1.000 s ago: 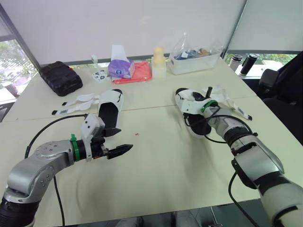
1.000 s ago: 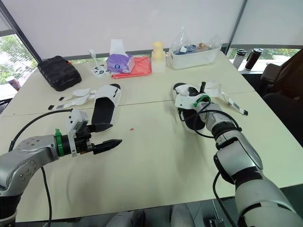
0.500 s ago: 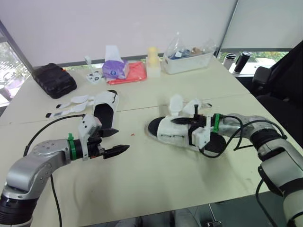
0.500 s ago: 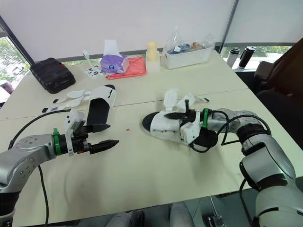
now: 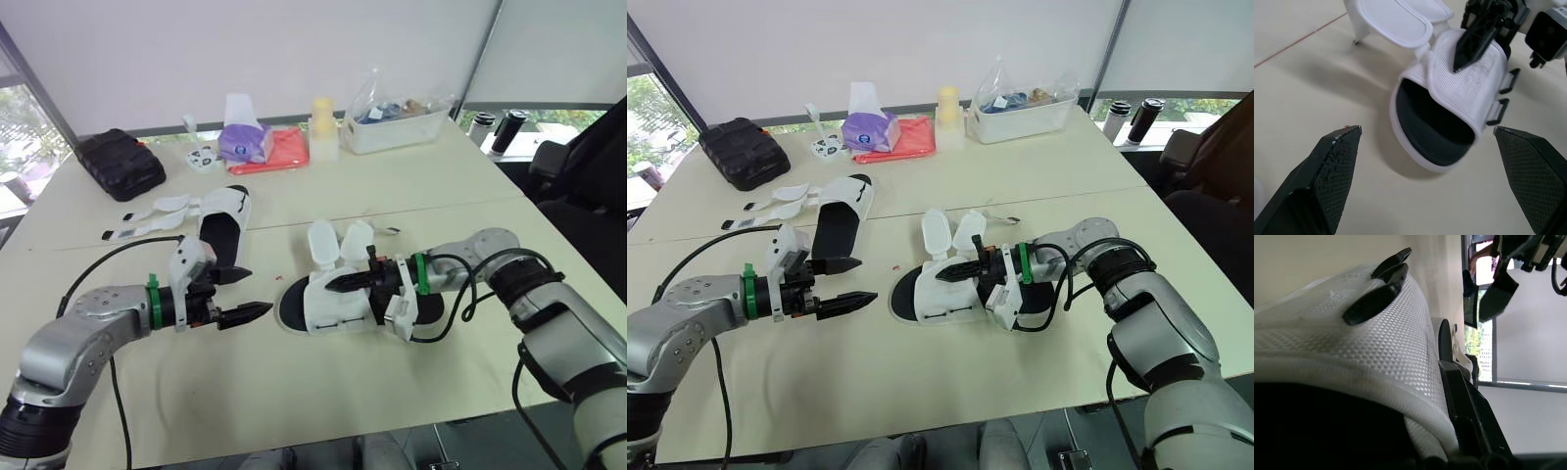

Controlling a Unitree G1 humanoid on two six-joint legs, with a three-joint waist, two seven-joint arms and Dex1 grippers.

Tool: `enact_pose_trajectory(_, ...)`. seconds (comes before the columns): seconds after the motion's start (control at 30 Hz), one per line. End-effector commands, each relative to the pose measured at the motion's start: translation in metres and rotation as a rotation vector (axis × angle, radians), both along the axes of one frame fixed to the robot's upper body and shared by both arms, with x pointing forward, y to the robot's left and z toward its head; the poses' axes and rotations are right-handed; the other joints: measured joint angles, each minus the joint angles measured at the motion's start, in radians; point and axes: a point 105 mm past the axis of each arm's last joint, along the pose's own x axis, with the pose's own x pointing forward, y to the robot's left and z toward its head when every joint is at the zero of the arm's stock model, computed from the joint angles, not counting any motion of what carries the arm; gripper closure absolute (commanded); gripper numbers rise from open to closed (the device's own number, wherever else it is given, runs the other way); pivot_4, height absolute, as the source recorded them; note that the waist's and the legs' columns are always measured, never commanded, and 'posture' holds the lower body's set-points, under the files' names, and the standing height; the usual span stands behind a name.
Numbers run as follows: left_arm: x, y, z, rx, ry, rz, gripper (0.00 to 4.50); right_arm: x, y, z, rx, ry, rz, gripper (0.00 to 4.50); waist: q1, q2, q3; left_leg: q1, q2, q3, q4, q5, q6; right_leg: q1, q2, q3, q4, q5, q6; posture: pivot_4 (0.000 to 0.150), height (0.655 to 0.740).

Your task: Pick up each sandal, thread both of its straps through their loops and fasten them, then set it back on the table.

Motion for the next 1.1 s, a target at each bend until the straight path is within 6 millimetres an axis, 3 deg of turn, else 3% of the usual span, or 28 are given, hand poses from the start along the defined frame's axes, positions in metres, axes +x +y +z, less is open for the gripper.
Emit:
enact_pose_trajectory(0.03, -0.003, -0.005, 0.006, -0.006, -0.028, -0.024, 0.00, 0.002, 0.006, 0.008, 0.037, 0.015, 0.012, 3.56, -0.001, 0.000, 0.000, 0.000, 0.000, 0.000, 0.000, 0.000, 0.000, 0.000, 0.000, 0.000, 0.000, 0.000, 0.000, 0.150, 0.7400)
enact_pose_trajectory(0.27, -0.004, -0.011, 0.004, -0.012, -0.017, -0.044, 0.00, -0.002, -0.003, 0.008, 0.046, 0.018, 0.010, 0.06, -0.001, 0.000, 0.000, 0.000, 0.000, 0.000, 0.000, 0.000, 0.000, 0.000, 0.000, 0.000, 0.000, 0.000, 0.000, 0.150, 0.7400)
enact_pose_trajectory(0.37, -0.004, -0.013, 0.003, -0.013, -0.014, -0.053, 0.00, 0.002, -0.013, 0.011, 0.049, 0.009, -0.034, 0.06, 0.001, 0.000, 0.000, 0.000, 0.001, 0.000, 0.000, 0.000, 0.000, 0.000, 0.001, 0.000, 0.000, 0.000, 0.000, 0.150, 0.7400)
enact_pose_trajectory(0.5, -0.006, -0.018, -0.002, -0.015, 0.005, -0.094, 0.00, 0.002, -0.057, 0.026, 0.052, -0.004, -0.143, 0.06, 0.006, 0.000, 0.000, 0.000, 0.000, 0.001, 0.000, 0.000, 0.000, 0.000, 0.001, 0.001, 0.000, 0.000, 0.000, 0.150, 0.7400)
enact_pose_trajectory(0.57, -0.006, -0.020, -0.004, -0.017, 0.011, -0.117, 0.00, -0.004, -0.064, 0.028, 0.059, -0.005, -0.142, 0.06, 0.005, 0.000, 0.000, 0.000, 0.000, 0.001, 0.000, 0.000, 0.000, 0.001, 0.001, 0.001, -0.001, 0.000, 0.000, 0.150, 0.7400)
enact_pose_trajectory(0.67, -0.003, -0.023, -0.013, 0.014, 0.011, -0.165, 0.87, -0.012, -0.076, 0.027, 0.057, 0.001, -0.167, 0.00, -0.002, 0.000, 0.000, 0.002, 0.002, 0.002, -0.001, 0.000, 0.000, 0.002, 0.002, 0.001, -0.001, 0.000, 0.000, 0.150, 0.7400)
enact_pose_trajectory(0.73, 0.002, -0.024, -0.019, 0.041, 0.000, -0.191, 2.03, -0.013, -0.088, 0.026, 0.056, 0.003, -0.220, 0.00, -0.001, 0.000, 0.000, 0.009, 0.003, 0.006, -0.003, 0.000, 0.000, 0.007, 0.004, 0.004, -0.001, 0.000, 0.000, 0.150, 0.7400)
enact_pose_trajectory(0.83, 0.010, -0.027, -0.027, 0.076, -0.025, -0.223, 3.30, -0.010, -0.108, 0.023, 0.048, 0.011, -0.322, 0.00, 0.001, -0.001, 0.000, 0.012, 0.004, 0.011, -0.003, 0.000, 0.001, 0.008, 0.007, 0.011, -0.001, 0.000, -0.001, 0.150, 0.7400)
enact_pose_trajectory(0.9, 0.015, -0.027, -0.034, 0.113, -0.043, -0.243, 4.40, -0.002, -0.119, 0.029, 0.110, 0.026, -0.422, 0.00, 0.001, -0.001, 0.000, 0.012, 0.005, 0.015, -0.002, -0.001, 0.001, 0.008, 0.007, 0.014, -0.001, 0.000, 0.000, 0.150, 0.7400)
enact_pose_trajectory(1.1, 0.035, -0.029, -0.049, 0.154, -0.082, -0.228, 4.46, 0.038, -0.130, 0.048, 0.367, 0.200, -0.720, 0.00, -0.003, -0.002, 0.000, 0.015, 0.010, 0.026, -0.001, -0.002, 0.005, 0.009, 0.010, 0.019, -0.004, 0.005, 0.001, 0.150, 0.7400)
